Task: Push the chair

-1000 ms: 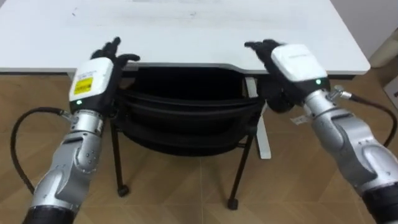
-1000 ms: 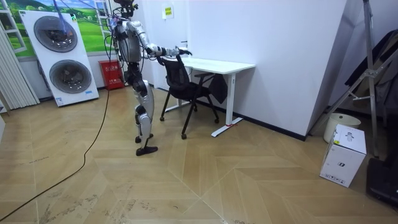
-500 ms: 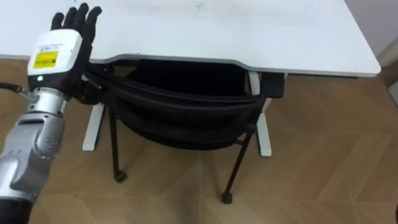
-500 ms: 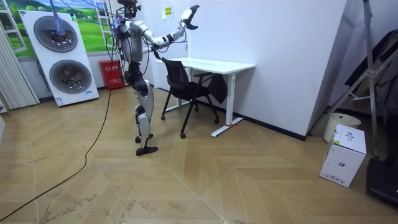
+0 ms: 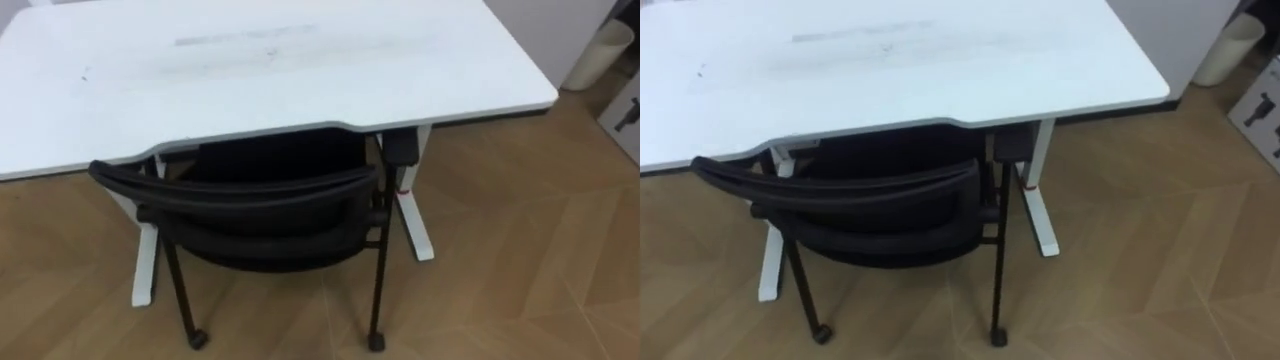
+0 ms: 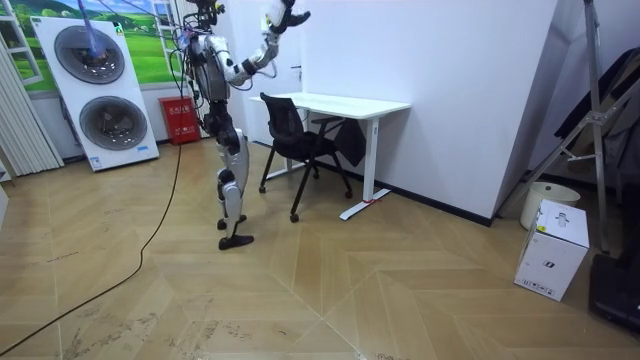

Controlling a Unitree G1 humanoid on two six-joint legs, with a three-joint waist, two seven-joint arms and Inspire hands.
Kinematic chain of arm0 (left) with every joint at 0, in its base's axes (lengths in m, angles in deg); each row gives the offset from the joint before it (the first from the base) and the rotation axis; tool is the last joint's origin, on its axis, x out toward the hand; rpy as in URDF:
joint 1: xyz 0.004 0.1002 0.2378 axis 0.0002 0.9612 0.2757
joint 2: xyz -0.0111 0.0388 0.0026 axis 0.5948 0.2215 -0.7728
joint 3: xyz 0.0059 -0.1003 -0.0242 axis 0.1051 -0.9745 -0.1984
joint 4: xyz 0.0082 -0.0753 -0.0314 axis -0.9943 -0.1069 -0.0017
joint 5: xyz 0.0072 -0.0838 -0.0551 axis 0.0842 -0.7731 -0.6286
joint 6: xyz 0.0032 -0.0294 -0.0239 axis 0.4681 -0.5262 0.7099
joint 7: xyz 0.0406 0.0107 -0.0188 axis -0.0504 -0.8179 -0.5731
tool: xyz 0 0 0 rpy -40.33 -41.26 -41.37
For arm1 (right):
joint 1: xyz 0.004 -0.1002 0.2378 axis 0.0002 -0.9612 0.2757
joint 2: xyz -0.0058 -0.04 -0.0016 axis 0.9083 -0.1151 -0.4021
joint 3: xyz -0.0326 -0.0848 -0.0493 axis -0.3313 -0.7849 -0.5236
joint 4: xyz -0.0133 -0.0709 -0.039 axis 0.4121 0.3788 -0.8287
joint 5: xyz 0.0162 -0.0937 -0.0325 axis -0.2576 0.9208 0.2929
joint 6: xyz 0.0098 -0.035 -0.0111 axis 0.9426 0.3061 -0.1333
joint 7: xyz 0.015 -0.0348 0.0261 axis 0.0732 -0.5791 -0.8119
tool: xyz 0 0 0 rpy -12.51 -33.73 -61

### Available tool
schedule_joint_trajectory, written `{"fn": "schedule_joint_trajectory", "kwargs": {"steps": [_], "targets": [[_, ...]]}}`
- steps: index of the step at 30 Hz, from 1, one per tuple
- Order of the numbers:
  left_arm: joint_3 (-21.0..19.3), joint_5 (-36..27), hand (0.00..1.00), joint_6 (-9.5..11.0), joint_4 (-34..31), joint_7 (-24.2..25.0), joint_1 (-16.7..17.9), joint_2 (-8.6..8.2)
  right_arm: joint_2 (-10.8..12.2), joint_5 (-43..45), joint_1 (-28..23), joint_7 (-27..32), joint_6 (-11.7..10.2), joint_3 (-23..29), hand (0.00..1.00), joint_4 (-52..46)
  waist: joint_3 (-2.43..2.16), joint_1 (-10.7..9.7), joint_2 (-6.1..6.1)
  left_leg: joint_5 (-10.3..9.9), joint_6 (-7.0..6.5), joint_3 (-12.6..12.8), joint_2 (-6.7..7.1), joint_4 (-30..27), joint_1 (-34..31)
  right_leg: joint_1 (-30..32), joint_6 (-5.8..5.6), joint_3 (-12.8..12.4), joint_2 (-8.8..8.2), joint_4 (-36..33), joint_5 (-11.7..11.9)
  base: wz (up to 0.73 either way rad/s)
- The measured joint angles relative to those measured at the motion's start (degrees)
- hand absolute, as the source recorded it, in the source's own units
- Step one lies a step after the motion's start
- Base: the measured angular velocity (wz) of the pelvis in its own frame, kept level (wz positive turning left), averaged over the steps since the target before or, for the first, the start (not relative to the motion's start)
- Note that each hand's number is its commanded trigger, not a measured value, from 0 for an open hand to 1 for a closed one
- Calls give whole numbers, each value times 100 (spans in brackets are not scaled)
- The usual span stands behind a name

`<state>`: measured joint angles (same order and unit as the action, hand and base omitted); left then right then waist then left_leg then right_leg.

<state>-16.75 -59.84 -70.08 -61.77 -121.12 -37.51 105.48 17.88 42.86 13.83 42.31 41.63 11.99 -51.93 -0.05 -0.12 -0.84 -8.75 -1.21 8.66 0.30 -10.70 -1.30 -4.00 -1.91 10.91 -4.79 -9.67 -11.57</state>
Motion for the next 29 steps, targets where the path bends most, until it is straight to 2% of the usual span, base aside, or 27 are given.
{"fn": "schedule_joint_trajectory", "kwargs": {"steps": [1,3,4,5,6,7,9,10,12,13,14,15,16,18,19,21,24,28,29], "targets": [[6,-179,0,1,53,-39,95,-120,173,-188,-196,11,-3,-5,0,4,2,0,13,-1,1,14,-7,1,6,5,0,-16,6,2,0,-20],[94,-420,0,6,587,-181,503,-601,1042,-778,-1012,19,-8,-95,0,269,-16,93,53,-12,13,60,-34,-2,-5,63,6,-126,29,-5,2,-17],[119,-422,0,5,741,-201,605,-723,1302,-860,-1203,14,-7,-143,0,366,-35,113,61,-15,17,65,-39,-4,-6,70,8,-140,33,-11,4,-11],[221,-422,0,5,1052,-247,785,-941,1774,-1009,-1538,-8,-12,-286,0,689,-56,128,76,-18,21,62,-44,-7,-8,62,14,-146,40,-29,7,0],[384,-423,0,14,1461,-304,933,-1129,2135,-1217,-1751,-138,-10,-439,0,1198,-62,167,77,-26,22,60,-49,-16,-15,59,17,-140,41,-34,9,0],[473,-438,0,16,1701,-305,987,-1216,2261,-1333,-1809,-205,-10,-524,0,1506,-70,178,90,-27,23,58,-49,-12,-15,55,18,-136,38,-33,10,4],[881,-754,0,19,2695,-287,1158,-1558,2621,-1512,-2019,-538,15,-905,0,2969,-106,179,169,-47,10,-3,-53,5,-16,-8,10,-54,-8,-29,1,11],[954,-791,0,23,2987,-282,1181,-1620,2679,-1510,-2030,-610,17,-996,0,3340,-115,180,197,-52,9,-8,-49,-1,-14,-14,5,-51,-12,-33,-7,10],[1321,-941,0,52,4367,-194,1233,-1679,2817,-1403,-2009,-893,26,-1424,0,4787,-137,143,221,-71,26,-71,-21,-15,-7,-37,-14,24,-69,-40,-48,11],[1457,-959,0,55,4710,-148,1265,-1677,2838,-1313,-1997,-950,44,-1524,0,5088,-138,141,226,-73,29,-81,-18,-16,-2,-47,-19,38,-92,-52,-60,8],[1717,-952,0,46,5329,-16,1323,-1704,2847,-1083,-1922,-1036,103,-1793,0,5645,-119,167,259,-74,31,-68,-8,-12,27,-38,-22,29,-110,-113,-93,0],[1902,-959,0,0,5845,125,1347,-1763,2844,-788,-1825,-1129,166,-2081,0,6118,-121,183,233,-72,27,-65,0,-2,74,-70,-28,23,-116,-117,-100,0],[1975,-960,0,-42,6054,198,1358,-1806,2845,-651,-1761,-1180,209,-2227,0,6318,-121,185,226,-74,28,-68,1,-4,95,-89,-31,24,-118,-115,-104,0],[2565,-955,0,-285,6766,572,1345,-1933,2843,-179,-1366,-1423,351,-2848,0,6854,-117,217,208,-71,3,-71,6,-21,146,-116,-31,26,-120,-122,-102,0],[2699,-957,0,-348,6898,685,1313,-1956,2842,-136,-1251,-1492,395,-2985,0,6934,-116,211,207,-65,-7,-78,8,-31,145,-120,-31,28,-117,-123,-102,6],[3141,-1085,0,-509,7284,1050,1100,-2023,2824,-123,-742,-1767,491,-3577,0,7256,-110,237,195,-67,-13,-117,36,-86,101,-121,-34,88,-99,-141,-104,12],[3285,-1143,0,-642,7348,1548,932,-2073,2825,-240,-239,-2208,647,-3794,0,7394,-102,251,171,-66,-26,-268,64,-121,79,-197,-54,202,-108,-110,-118,25],[3384,-1155,0,-839,7202,2049,750,-2073,2845,-724,-60,-2732,691,-4048,0,7327,-97,328,146,-74,-35,-322,100,-220,-21,-202,-52,341,-118,-76,-136,18],[3422,-1155,0,-923,7167,2209,638,-2072,2849,-895,-26,-2880,754,-4091,0,7311,-83,344,129,-73,-36,-383,135,-226,-55,-201,-53,380,-119,-70,-137,17]]}}
